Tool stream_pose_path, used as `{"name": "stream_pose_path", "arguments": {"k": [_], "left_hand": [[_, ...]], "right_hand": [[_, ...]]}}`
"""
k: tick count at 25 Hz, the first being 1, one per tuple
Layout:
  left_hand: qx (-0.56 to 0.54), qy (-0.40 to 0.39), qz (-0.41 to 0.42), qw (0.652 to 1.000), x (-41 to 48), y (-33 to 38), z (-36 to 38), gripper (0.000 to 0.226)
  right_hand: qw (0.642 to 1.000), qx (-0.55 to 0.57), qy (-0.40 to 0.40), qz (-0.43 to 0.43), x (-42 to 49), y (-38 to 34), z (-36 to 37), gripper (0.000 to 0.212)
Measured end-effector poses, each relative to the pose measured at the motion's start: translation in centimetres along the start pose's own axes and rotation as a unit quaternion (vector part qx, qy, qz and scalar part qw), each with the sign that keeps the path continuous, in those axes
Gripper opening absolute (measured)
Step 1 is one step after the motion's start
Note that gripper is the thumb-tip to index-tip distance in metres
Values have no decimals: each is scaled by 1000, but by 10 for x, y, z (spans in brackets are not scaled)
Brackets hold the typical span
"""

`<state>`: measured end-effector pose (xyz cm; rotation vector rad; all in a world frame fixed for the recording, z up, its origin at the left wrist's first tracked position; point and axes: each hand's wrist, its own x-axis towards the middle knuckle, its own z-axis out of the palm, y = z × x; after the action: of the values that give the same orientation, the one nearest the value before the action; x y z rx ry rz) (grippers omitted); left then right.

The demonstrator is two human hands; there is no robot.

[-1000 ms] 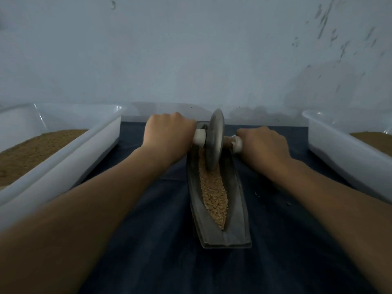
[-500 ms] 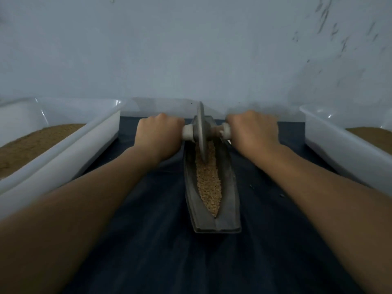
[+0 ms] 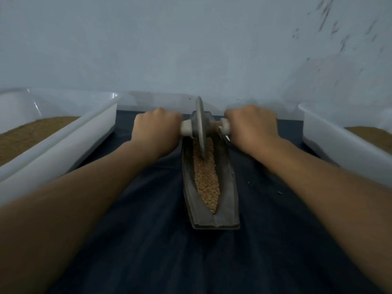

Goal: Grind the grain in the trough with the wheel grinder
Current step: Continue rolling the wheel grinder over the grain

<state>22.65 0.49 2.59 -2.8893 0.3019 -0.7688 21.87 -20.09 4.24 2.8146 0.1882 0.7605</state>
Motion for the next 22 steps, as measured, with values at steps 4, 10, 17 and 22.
{"name": "stream_pose_path", "arguments": {"k": [4,10,17,22], "left_hand": [[46,129,119,984,-48,-18,-8,18],[62,78,74,992,-16,-2,-7,21],[21,121,120,985,-46,-20,-5,25],[89,112,97,985,-34,-11,-8,22]], "right_hand": [[997,-14,65,-39,-58,13,-3,25],[999,4,48,25,-41,4,7,10],[997,-12,38,-71,-55,16,-10,23],[995,22,94,6,-54,12,11,16]]}}
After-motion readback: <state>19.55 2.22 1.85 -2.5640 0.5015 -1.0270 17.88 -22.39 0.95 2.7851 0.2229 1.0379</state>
